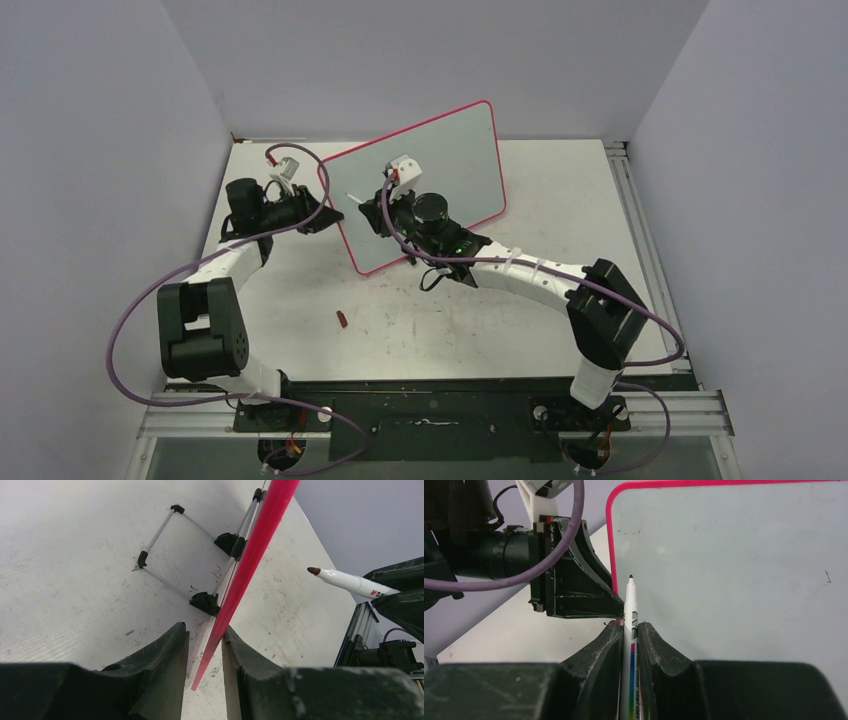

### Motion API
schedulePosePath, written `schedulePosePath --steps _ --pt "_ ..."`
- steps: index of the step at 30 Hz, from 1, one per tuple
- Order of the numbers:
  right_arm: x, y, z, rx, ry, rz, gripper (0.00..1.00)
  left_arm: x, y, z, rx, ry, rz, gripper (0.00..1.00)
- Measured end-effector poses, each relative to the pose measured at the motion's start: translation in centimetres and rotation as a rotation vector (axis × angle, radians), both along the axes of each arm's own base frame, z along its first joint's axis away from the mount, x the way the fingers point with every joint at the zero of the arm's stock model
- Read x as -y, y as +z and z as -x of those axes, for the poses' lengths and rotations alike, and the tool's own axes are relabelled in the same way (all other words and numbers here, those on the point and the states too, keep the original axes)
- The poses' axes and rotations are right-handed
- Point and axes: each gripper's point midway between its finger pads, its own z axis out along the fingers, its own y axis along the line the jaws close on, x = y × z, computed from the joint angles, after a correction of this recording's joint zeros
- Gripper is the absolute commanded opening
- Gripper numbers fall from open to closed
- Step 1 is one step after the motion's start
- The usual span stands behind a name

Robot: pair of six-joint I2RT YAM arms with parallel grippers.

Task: Write a sentence on the whiteboard

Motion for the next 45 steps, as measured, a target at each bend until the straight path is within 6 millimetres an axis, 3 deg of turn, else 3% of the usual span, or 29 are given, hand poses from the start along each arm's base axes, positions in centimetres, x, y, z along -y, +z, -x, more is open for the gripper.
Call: schedulePosePath --steps 10,20,31,45 --pt "-0.7 1.1 -0.7 0.031 -0.005 -0.03 0.05 0.7 -0.1 0.3 0.012 -0.038 0.002 0.0" --pt "-1.3 1.9 -1.3 0.059 -0.008 -0.045 0.05 0.8 -0.1 0.4 0.042 -0.063 -0.018 0.0" --pt "-2.2 -0.3 -2.1 0.042 -0.014 -0.016 0.05 0.7 -0.2 0.4 0.06 -0.079 -0.045 0.0" --pt "-2.3 0.4 -2.7 0.058 -0.031 -0.031 0.05 0.9 -0.2 0.5 0.068 -0.09 -0.053 0.0"
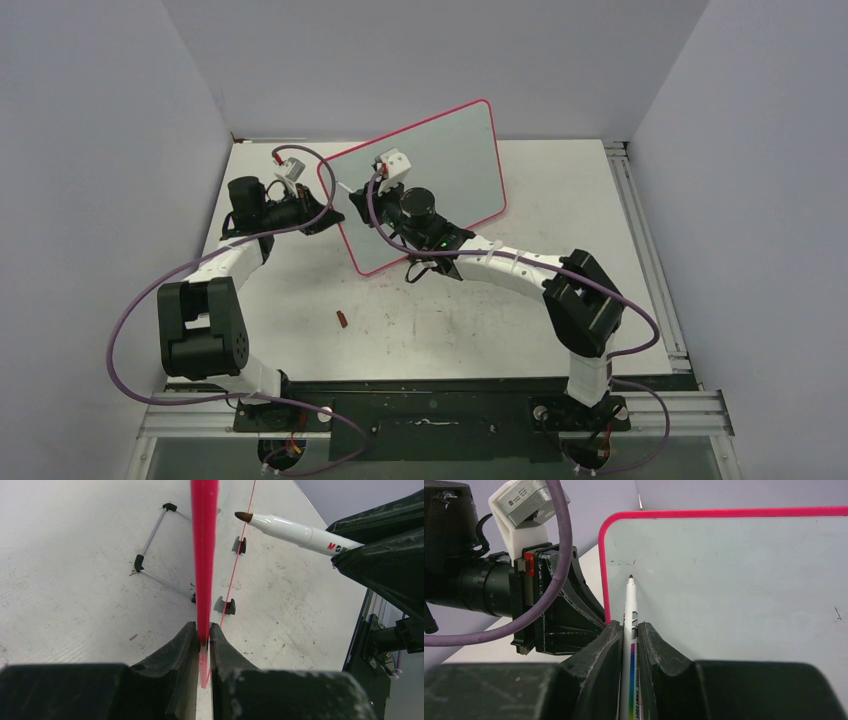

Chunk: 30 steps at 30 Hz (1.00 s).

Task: Write a sentence on the whiteboard

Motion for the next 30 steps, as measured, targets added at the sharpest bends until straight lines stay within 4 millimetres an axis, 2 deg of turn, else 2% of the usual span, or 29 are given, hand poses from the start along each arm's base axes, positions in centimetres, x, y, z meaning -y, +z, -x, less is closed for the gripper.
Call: schedulePosePath --steps 16,24,30 --pt "-0.2 -1.1 -0.4 -0.007 -0.016 0.011 0.05 -0.1 -0.1 -0.1 -0.002 0.007 -0.005 0.0" --pt "0.4 -3.4 -0.2 -0.028 -0.028 0.039 0.05 -0.2 -0.2 -0.2 -0.005 0.014 -0.008 0.0" --pt "0.6 -3.7 -0.2 -0.028 -0.032 0.048 0.05 -0.2 -0.1 -0.2 -0.005 0.013 -0.008 0.0"
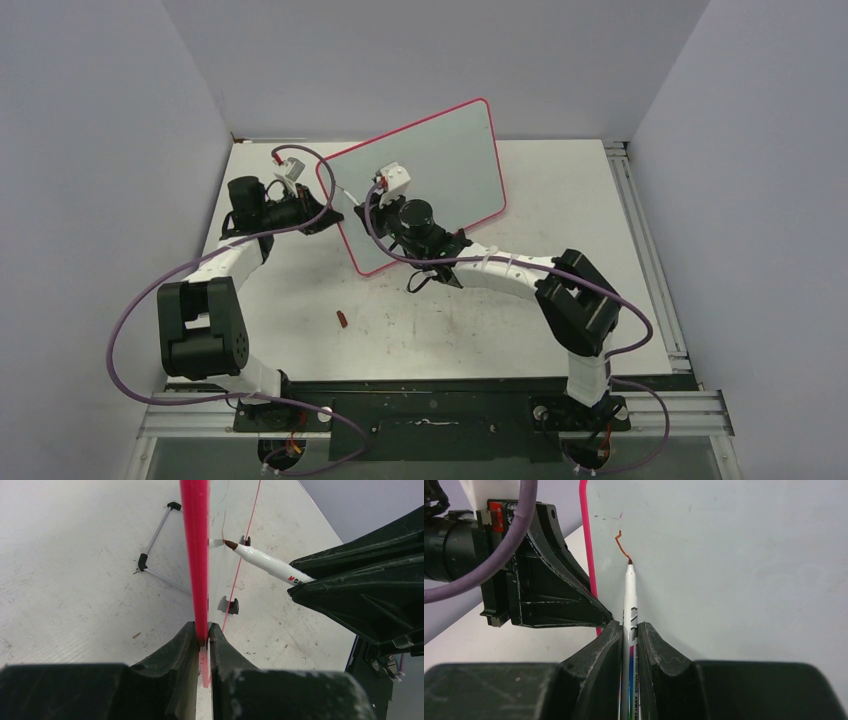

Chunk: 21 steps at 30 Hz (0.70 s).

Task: Write a sentence on the whiteboard

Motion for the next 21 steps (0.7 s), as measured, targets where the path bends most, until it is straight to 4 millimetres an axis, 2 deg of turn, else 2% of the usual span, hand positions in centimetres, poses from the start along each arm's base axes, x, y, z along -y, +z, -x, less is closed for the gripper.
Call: schedulePosePath --steps 6,13,21 --pt "1.2 -0.1 0.7 0.003 -0.009 0.018 0.05 0.1 0.1 0.1 0.001 -0.011 0.004 0.0" --pt "2.0 2.1 1.1 0.039 -0.014 -0.011 0.05 0.2 0.1 0.1 -0.002 -0.012 0.004 0.0" --pt "1.8 3.1 0.7 0.066 -0.02 -0.016 0.05 0.2 0.1 0.2 -0.003 -0.012 0.004 0.0"
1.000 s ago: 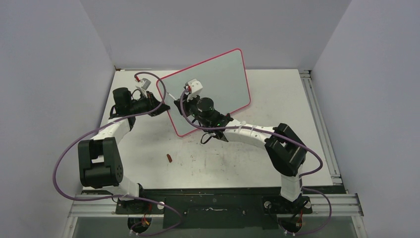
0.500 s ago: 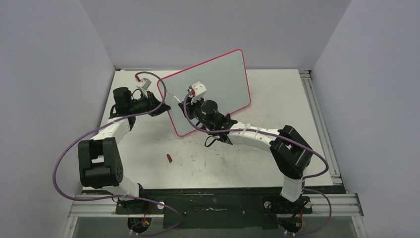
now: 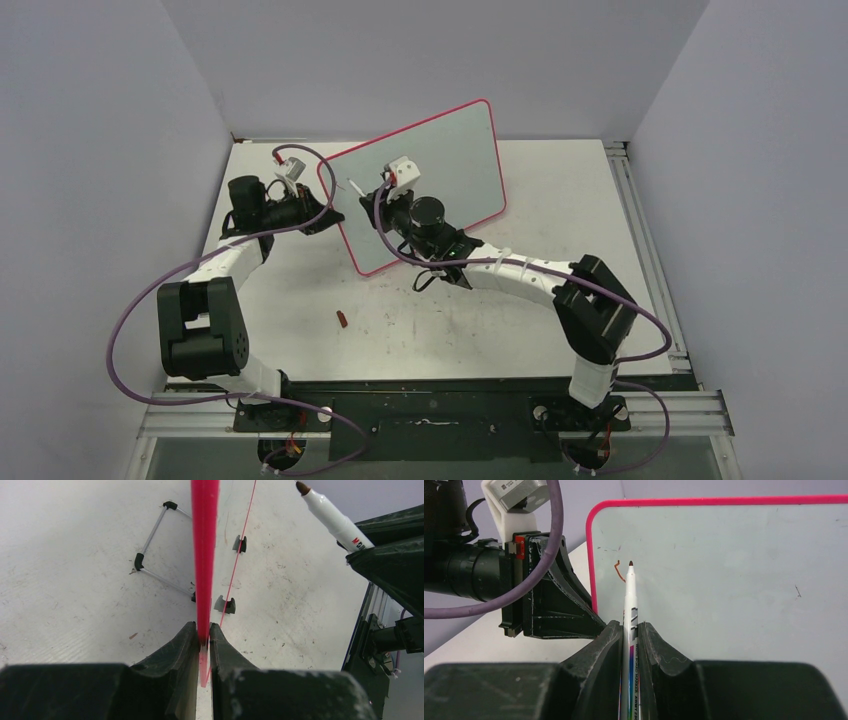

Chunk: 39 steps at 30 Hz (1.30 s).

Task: Write a sentence on the whiteboard

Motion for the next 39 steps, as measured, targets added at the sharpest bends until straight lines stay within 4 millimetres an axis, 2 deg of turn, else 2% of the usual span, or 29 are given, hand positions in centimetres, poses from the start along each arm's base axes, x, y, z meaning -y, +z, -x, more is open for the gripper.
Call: schedulePosePath --steps 7,17,32,39 --pt "-0.6 0.8 -0.5 0.013 -0.001 -0.015 0.05 0.0 0.0 0.0 -0.001 0.0 0.0 0.0" --pt "-1.0 -1.2 -1.1 -0.016 -0.013 0.021 0.05 0.0 0.0 0.0 -0.002 0.0 0.0 0.0" --pt "-0.9 -0.8 -1.6 -0.017 -0.04 0.023 0.05 0.0 0.0 0.0 -0.002 0.0 0.0 0.0" --pt "-1.2 -1.5 -1.8 -0.025 -0.04 0.034 0.05 -0.1 -0.1 -0.1 -0.004 0.007 -0.003 0.0"
